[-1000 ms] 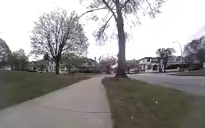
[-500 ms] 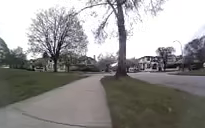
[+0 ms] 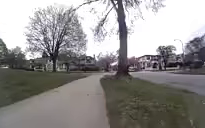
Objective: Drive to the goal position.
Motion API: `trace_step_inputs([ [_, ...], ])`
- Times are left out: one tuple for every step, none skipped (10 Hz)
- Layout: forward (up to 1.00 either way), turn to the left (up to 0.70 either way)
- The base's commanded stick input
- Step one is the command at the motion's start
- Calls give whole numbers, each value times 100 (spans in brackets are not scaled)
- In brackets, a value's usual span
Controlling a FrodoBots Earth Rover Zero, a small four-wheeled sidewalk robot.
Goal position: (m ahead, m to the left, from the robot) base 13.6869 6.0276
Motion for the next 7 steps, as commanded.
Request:
trace_step_inputs([
  [85, 0],
  [85, 10],
  [85, 25],
  [85, 32],
  [85, 34],
  [85, 34],
  [85, 34],
])
